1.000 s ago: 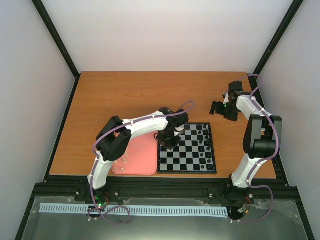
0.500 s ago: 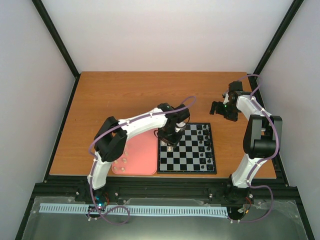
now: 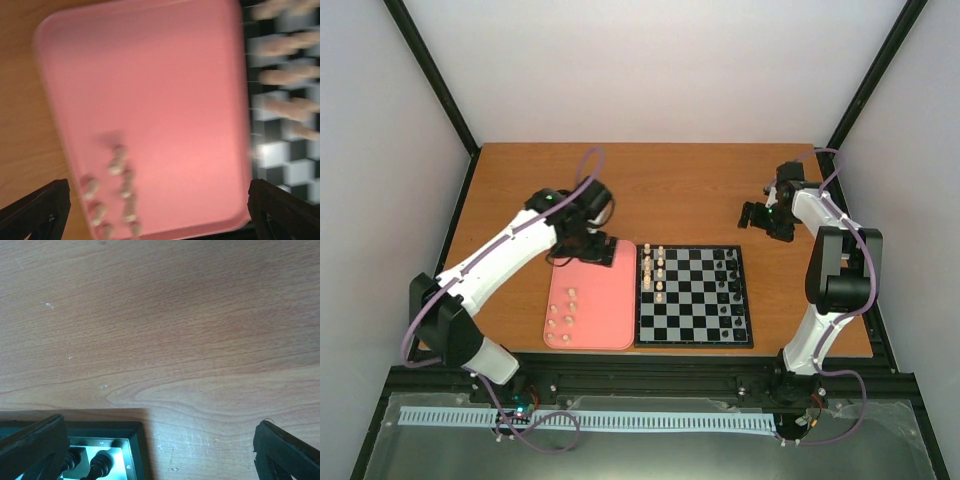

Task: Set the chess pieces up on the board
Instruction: Place the chess piece on the chessboard, then pick up the chess piece from the storage box.

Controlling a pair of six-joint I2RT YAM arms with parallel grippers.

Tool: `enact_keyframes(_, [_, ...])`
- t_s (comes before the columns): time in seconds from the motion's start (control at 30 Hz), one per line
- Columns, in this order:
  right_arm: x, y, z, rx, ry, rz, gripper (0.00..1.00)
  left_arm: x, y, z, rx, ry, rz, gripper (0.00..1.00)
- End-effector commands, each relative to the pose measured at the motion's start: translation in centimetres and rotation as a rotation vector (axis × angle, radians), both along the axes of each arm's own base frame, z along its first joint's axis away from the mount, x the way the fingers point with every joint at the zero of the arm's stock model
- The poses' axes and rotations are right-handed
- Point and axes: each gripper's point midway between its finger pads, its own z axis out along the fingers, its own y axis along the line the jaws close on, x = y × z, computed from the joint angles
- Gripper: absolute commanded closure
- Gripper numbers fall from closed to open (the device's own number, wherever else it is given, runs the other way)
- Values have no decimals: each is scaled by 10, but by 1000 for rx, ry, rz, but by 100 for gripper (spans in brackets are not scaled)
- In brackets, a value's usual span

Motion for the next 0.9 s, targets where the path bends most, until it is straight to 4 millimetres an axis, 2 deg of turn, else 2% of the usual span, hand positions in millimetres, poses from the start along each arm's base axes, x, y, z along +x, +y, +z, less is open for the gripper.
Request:
enact_keyframes(0.0, [7,8,-1,16,-4,22,0,0,69,-35,104,43,225,2])
enact_keyframes(0.1, [7,10,-3,16,1,27,0,-1,87,-60,98,87,287,5])
enact_keyframes(0.17, [6,10,-3,16,2,29,0,-5,93,-80,91,136,307,9])
enact_keyframes(0.27, [5,10,-3,10,3,30,0,-8,93,-97,90,177,301,17])
enact_keyframes(0.43, [4,8,-5,2,8,29,0,-10,89,-111,83,208,287,33])
enact_keyframes(0.6, [4,8,-8,-4,15,31,0,-12,87,-127,99,252,277,44])
enact_keyframes(0.73, [4,6,-9,-10,18,28,0,-18,89,-138,115,285,275,46])
enact_keyframes(0.87, [3,7,-10,-9,23,30,0,-20,91,-142,122,295,278,54])
